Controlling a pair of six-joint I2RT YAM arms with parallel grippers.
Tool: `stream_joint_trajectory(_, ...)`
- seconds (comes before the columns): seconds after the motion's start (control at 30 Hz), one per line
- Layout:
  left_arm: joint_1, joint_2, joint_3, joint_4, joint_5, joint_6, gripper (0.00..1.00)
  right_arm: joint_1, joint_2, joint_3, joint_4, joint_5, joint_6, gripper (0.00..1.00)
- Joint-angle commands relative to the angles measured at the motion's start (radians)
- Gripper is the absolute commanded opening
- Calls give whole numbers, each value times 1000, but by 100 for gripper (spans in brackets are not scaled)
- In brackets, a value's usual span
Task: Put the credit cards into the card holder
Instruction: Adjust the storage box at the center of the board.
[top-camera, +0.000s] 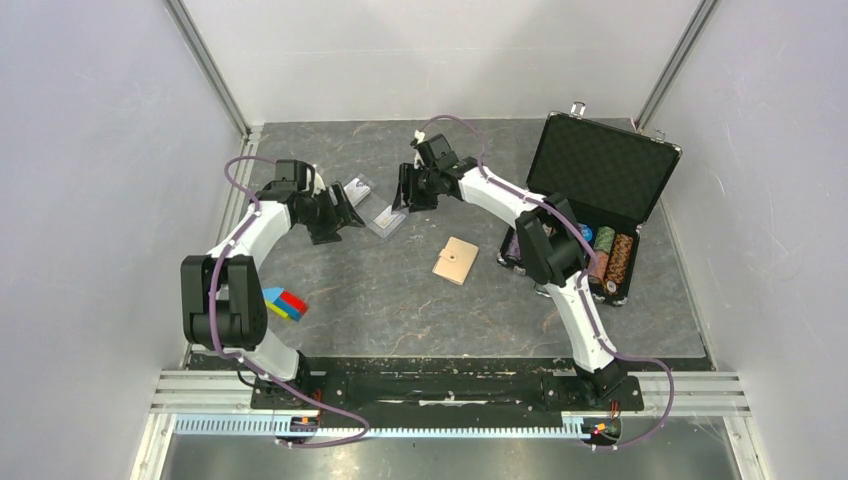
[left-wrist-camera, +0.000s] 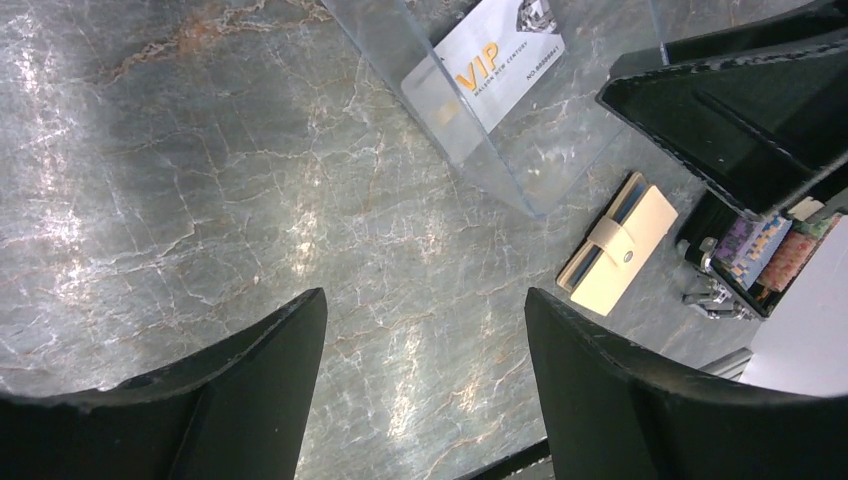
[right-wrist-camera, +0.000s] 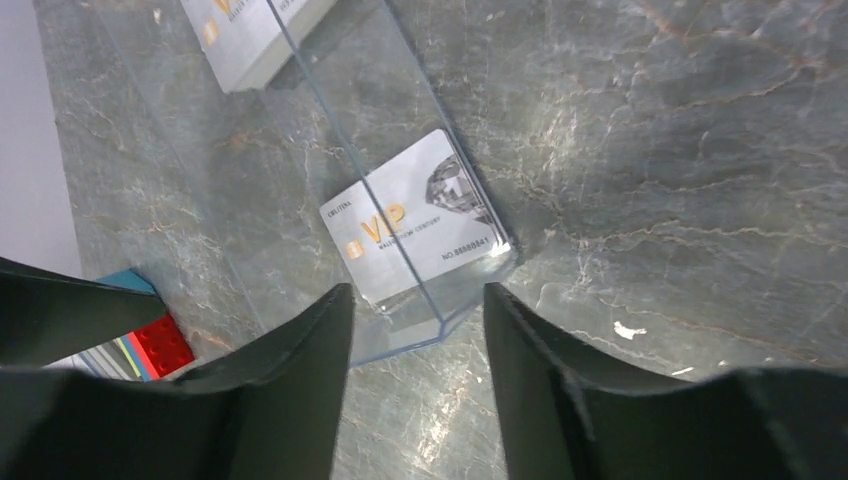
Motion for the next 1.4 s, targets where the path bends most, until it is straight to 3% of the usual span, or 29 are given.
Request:
stream_joint_trajectory(0.0,-4,-56,-2,-16,-2,64,80,32,22,78,-67,0,-14,47)
stream_joint_trajectory(0.17,-5,-64,20,-44,-31,82,80,45,3,84,-128,68,-156,25)
stream_joint_trajectory(0.3,-5,-60,26,-47,-31,84,80,47,-44,51,-146,121,-302,14)
stream_joint_trajectory(0.4,-5,-56,28,-49,-36,81,81,47,-71,26,-156,128,-367,14)
stream_joint_trajectory(0.57,-4,-35,23,-54,-62,45,82,46,-92,-19,-154,28,-362,26)
stream_joint_trajectory(0.7,-4,-22,16,-61,-66,8,82,42,-106,-24,-109,-17,-332,53)
stream_joint_trajectory(0.83,-4,-29,-15,-38,-38,-22,81,30,-131,-46,-7,-53,-299,70)
stream_joint_trajectory(1.17,-4,47,-79,60,-21,-95,77,34,-63,-90,123,-272,-233,70)
stream_joint_trajectory(1.37,-4,145,-5,104,7,-96,75,53,-140,-256,179,-395,-219,66)
